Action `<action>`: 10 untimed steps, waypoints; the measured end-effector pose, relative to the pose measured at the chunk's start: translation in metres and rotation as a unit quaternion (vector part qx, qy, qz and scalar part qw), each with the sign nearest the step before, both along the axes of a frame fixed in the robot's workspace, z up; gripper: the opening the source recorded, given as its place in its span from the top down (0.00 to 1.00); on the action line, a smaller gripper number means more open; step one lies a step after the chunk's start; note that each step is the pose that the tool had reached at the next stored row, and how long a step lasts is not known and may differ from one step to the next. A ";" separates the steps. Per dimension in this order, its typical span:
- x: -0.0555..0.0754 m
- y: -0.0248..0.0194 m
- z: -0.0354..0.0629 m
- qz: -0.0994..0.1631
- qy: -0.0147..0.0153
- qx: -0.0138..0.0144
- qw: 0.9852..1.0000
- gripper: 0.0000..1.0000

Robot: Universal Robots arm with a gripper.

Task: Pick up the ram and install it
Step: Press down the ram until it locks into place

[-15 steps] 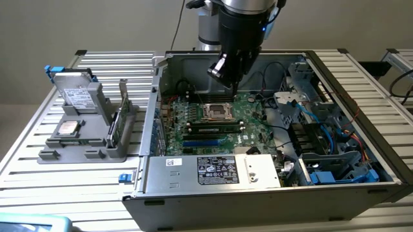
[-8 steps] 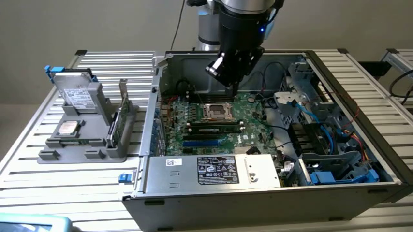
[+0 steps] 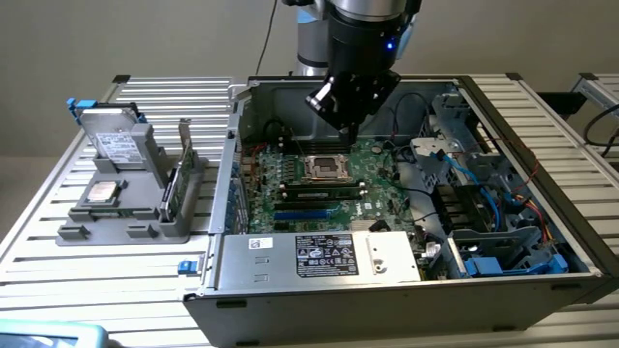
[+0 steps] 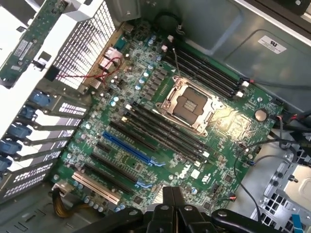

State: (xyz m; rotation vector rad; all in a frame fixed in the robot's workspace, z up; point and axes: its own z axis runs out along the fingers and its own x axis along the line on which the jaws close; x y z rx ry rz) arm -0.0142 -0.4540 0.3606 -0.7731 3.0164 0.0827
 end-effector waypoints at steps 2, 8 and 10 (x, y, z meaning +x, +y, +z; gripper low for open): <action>0.000 0.0000 0.0000 -0.016 0.000 0.000 1.000 0.89; 0.000 0.0000 -0.0015 -0.069 0.000 0.000 0.998 0.89; 0.000 0.0000 -0.0028 -0.087 0.000 0.000 0.996 0.89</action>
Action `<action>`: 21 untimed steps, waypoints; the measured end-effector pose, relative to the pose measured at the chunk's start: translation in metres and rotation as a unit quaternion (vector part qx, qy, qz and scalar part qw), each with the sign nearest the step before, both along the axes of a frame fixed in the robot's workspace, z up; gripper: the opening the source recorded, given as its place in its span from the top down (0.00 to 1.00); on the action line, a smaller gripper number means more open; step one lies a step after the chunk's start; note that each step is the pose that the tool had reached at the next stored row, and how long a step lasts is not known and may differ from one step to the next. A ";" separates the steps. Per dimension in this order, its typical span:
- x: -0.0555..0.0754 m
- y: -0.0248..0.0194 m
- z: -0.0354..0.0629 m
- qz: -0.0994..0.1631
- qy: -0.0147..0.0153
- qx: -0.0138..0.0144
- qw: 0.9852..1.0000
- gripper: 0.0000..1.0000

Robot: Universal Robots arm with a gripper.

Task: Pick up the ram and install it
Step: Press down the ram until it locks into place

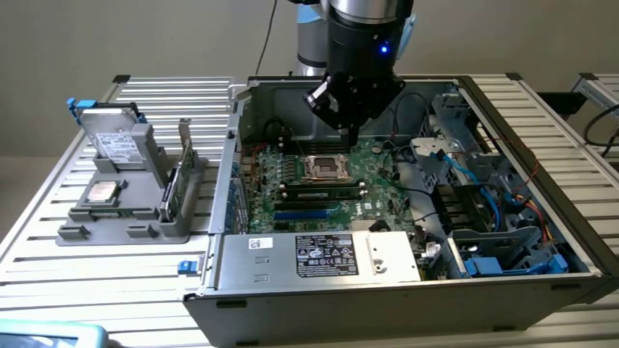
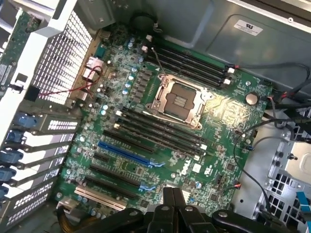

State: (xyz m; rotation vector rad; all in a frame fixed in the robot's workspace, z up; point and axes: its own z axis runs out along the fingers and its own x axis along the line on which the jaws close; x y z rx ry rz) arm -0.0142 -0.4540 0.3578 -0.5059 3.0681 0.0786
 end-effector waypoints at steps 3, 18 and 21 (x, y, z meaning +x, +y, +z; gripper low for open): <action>0.000 0.0000 -0.0023 -0.027 0.000 0.000 1.000 0.89; 0.000 0.0000 0.0151 -0.130 -0.001 0.000 0.991 0.89; 0.000 0.0000 0.0195 -0.150 -0.001 0.000 0.989 0.89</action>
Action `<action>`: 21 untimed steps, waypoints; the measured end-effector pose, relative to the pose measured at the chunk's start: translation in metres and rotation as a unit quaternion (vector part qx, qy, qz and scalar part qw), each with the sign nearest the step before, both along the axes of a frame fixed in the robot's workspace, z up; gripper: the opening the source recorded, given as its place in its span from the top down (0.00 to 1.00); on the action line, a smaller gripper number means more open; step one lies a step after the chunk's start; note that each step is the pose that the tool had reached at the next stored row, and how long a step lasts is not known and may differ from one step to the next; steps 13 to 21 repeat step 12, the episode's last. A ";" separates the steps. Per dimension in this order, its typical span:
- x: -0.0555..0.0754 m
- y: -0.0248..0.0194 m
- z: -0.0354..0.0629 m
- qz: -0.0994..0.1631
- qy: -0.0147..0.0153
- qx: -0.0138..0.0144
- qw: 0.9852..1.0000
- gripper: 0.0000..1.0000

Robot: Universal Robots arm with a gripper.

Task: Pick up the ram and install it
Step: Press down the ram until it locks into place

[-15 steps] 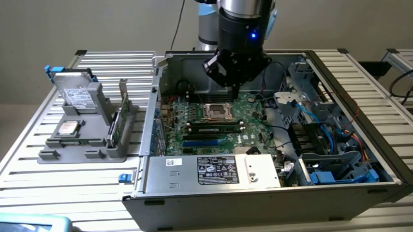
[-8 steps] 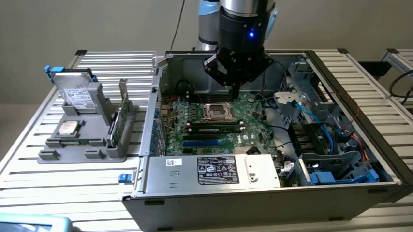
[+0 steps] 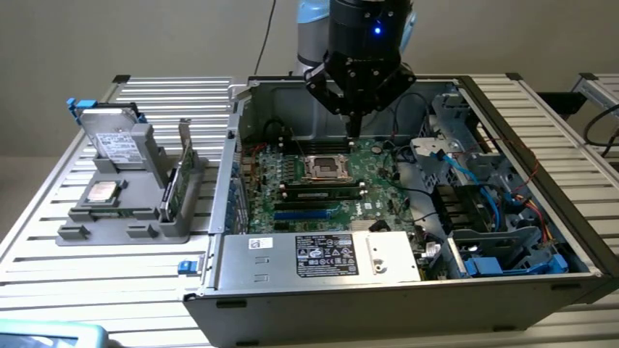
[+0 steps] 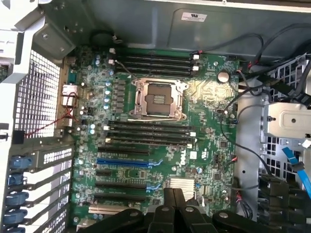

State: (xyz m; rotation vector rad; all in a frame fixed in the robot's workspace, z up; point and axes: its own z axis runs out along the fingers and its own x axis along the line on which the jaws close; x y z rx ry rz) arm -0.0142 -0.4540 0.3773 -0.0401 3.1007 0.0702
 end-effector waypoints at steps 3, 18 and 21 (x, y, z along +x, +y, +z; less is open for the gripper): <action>0.000 0.0000 0.0000 -0.024 0.000 0.000 1.000 0.89; 0.000 0.0005 0.0001 -0.049 0.000 -0.001 0.999 0.89; 0.000 0.0005 0.0001 -0.049 0.000 -0.001 0.999 0.89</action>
